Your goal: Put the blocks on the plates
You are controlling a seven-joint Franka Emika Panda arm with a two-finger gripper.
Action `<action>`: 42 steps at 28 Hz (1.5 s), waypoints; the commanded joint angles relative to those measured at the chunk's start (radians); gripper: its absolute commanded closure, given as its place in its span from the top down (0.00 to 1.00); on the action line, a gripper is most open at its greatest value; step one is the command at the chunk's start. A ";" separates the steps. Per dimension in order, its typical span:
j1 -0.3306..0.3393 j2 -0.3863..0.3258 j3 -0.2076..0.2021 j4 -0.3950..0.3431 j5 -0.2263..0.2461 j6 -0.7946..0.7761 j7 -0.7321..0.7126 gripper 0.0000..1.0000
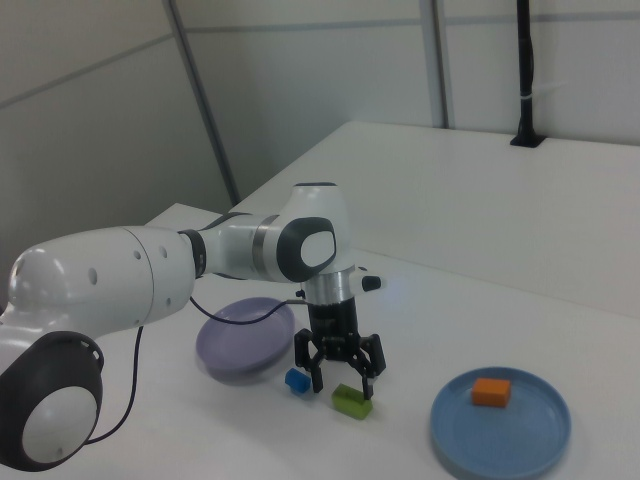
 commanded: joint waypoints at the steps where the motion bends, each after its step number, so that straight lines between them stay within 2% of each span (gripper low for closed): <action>1: 0.002 0.013 -0.001 -0.015 -0.032 0.026 0.019 1.00; 6: 0.002 0.021 -0.001 -0.015 -0.035 0.057 0.032 1.00; 7: 0.002 0.021 -0.001 -0.017 -0.035 0.066 0.035 0.99; 8: 0.002 0.023 -0.001 -0.017 -0.035 0.072 0.037 0.94; 9: 0.002 0.026 -0.001 -0.017 -0.035 0.078 0.038 0.85; 10: 0.002 0.030 -0.001 -0.014 -0.032 0.086 0.039 0.61; 12: 0.002 0.030 -0.001 -0.011 -0.028 0.095 0.045 0.26; 14: 0.002 0.030 -0.001 -0.009 -0.025 0.103 0.058 0.05; 15: 0.002 0.030 -0.001 -0.008 -0.025 0.106 0.065 0.00; 23: -0.005 0.012 -0.001 0.012 -0.014 0.108 0.072 0.00; 25: -0.011 0.006 -0.001 0.041 0.000 0.106 0.075 0.00; 28: -0.036 -0.028 -0.017 0.058 0.049 0.108 0.063 0.00; 31: -0.059 -0.042 -0.026 0.077 0.060 0.108 0.054 0.00; 35: -0.077 -0.039 -0.067 0.089 0.058 0.141 0.049 0.00; 38: -0.079 -0.025 -0.122 0.078 0.060 0.247 0.049 0.00; 42: -0.105 0.017 -0.135 0.078 0.054 0.332 0.049 0.00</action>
